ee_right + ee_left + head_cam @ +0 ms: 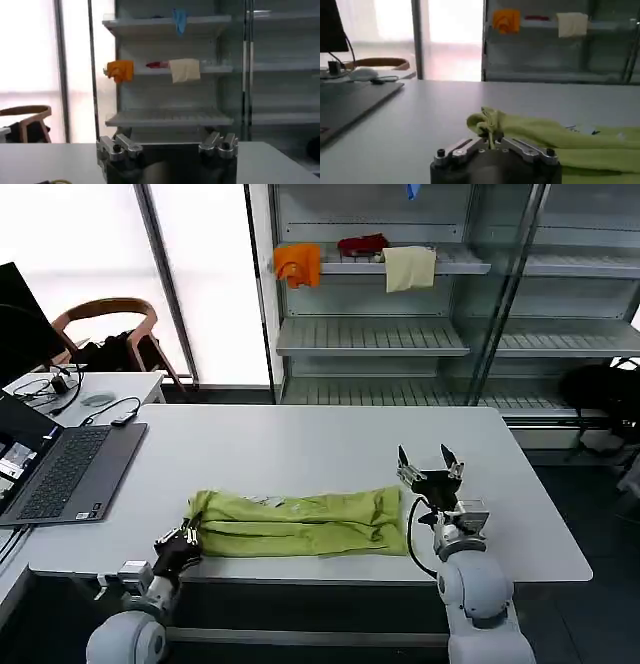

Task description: Fold and organize the clothes.

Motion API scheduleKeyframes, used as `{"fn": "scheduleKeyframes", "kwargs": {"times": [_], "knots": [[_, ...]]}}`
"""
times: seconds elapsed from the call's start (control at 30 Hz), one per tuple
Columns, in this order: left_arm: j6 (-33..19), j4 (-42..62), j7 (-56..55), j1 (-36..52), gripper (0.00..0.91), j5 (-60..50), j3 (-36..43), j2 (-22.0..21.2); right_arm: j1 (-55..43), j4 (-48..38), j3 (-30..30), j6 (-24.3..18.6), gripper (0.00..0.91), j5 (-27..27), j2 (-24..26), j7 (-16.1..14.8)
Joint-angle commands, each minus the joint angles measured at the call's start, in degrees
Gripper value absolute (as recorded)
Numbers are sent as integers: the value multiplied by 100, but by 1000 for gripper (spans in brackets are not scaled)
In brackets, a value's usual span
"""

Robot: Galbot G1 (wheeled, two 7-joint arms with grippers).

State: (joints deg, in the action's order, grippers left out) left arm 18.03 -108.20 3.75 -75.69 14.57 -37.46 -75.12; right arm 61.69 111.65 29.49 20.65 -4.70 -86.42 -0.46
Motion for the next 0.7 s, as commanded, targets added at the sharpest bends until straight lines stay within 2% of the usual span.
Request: {"fn": "scheduleKeyframes", "kwargs": {"times": [0.03,0.13,0.23,0.3,0.37,0.5,0.57,0.7], "knots": [[-627,567,773,396,0,-1594,-1509,872,13,-27,50,-22,907,-8,7,-4],[-620,717,1089,520,0,-1815,-1875,1518,34,-66,56,-39,907,-9,4,3],[-479,705,1241,666,0,-1783,-2128,1851,40,-84,41,-38,907,-7,-6,9],[-315,591,1247,704,0,-1542,-2146,1905,36,-90,28,-35,907,-4,-6,22],[-10,116,1208,655,0,-967,-2012,1809,26,-91,10,-24,907,5,-24,35],[444,-755,833,378,0,-40,-1205,1044,34,-88,-32,1,907,72,-70,53],[549,-1093,610,315,0,53,-417,598,54,-78,-51,7,907,107,-72,59],[911,-1371,192,397,0,250,987,103,108,-56,-40,10,907,154,-68,54]]}}
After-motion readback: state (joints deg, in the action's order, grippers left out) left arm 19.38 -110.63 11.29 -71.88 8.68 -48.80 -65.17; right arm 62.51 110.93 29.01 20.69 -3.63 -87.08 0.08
